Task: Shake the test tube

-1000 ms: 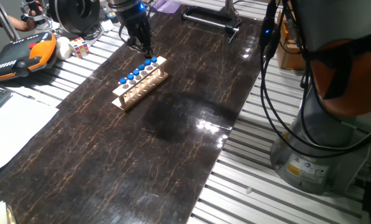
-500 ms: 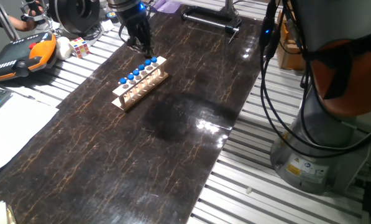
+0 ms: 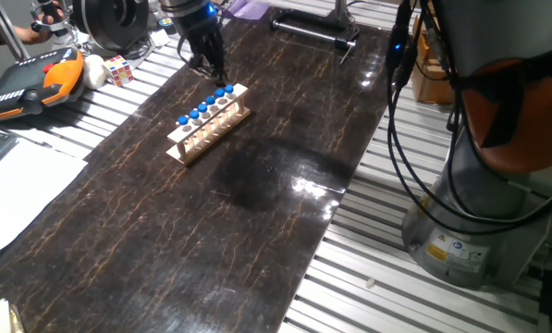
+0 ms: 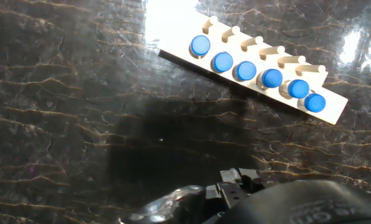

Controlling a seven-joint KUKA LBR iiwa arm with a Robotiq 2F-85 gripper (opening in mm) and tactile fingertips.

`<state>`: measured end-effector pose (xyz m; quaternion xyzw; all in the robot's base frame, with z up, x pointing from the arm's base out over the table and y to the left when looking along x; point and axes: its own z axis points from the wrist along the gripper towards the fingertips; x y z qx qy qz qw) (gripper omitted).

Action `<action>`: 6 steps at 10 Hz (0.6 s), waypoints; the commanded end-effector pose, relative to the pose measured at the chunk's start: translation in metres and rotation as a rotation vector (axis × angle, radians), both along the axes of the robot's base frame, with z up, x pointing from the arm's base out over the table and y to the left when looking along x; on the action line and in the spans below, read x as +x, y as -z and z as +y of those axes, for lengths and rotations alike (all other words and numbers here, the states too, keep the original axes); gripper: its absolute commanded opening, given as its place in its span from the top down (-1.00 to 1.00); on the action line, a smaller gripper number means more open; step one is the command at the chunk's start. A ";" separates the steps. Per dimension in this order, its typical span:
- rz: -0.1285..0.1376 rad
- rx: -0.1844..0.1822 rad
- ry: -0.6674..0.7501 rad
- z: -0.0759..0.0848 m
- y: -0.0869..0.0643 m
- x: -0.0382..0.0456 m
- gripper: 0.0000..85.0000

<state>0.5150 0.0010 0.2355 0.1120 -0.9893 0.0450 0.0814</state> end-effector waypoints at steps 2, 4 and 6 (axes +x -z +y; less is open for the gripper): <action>-0.020 0.057 -0.020 0.000 0.000 0.0000 0.98; -0.088 0.089 -0.067 0.000 0.000 0.0000 0.98; -0.099 0.126 -0.075 0.000 0.000 0.0000 0.98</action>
